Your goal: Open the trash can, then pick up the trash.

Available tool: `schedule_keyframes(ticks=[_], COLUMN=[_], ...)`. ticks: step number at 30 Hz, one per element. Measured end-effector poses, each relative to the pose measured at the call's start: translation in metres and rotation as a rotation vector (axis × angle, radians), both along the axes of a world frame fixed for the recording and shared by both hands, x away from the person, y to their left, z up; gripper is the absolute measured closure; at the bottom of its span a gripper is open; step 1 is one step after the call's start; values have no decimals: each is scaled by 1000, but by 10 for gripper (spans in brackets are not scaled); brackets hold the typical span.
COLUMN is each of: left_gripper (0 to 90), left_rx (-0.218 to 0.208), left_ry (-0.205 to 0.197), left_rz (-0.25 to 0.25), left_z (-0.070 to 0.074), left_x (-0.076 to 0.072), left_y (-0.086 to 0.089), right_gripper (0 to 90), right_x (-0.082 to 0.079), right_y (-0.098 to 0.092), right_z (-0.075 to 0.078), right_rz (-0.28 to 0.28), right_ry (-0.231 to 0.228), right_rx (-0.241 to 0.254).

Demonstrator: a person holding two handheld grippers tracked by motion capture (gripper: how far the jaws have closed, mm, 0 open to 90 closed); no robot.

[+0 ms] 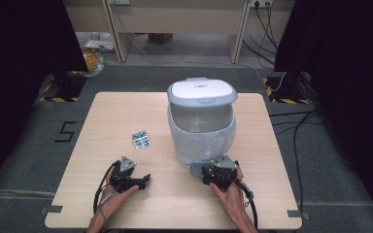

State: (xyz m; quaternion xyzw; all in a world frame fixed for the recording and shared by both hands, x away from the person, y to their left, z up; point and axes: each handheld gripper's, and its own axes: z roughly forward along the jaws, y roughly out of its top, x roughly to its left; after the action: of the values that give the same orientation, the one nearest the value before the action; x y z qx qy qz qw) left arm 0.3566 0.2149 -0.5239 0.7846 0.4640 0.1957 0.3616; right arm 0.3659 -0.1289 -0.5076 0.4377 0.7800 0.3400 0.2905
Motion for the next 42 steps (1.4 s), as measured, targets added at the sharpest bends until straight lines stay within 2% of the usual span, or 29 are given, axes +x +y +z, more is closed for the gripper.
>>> schedule_keyframes(ticks=[4, 10, 27, 32, 34, 35, 38, 42], left_gripper=[156, 156, 161, 169, 187, 187, 188, 182], left_rx=[1, -1, -4, -6, -18, -31, -49, -79], left_ry=[0, 0, 1, 0, -13, -38, -79, -91], left_rz=[-1, 0, -7, -9, -5, 10, 56, 95], left_z=[0, 0, 0, 0, 1, 2, 5, 10], left_x=[0, 0, 0, 0, 0, -1, 1, 6], left_y=[0, 0, 0, 1, 2, 2, 6, 9], right_gripper=[155, 155, 155, 155, 155, 155, 155, 155], right_x=[2, 4, 2, 3, 3, 3, 3, 2], right_y=[0, -1, 1, -1, -1, -1, -1, 0], right_z=[-3, -4, -4, -4, -4, -4, -4, -4], right_rz=[1, -1, -2, 1, 4, 2, -2, -3], right_ry=[28, 35, 22, 24, 24, 26, 23, 18], right_rx=[4, 18, 0, 10, 10, 15, 11, 10])
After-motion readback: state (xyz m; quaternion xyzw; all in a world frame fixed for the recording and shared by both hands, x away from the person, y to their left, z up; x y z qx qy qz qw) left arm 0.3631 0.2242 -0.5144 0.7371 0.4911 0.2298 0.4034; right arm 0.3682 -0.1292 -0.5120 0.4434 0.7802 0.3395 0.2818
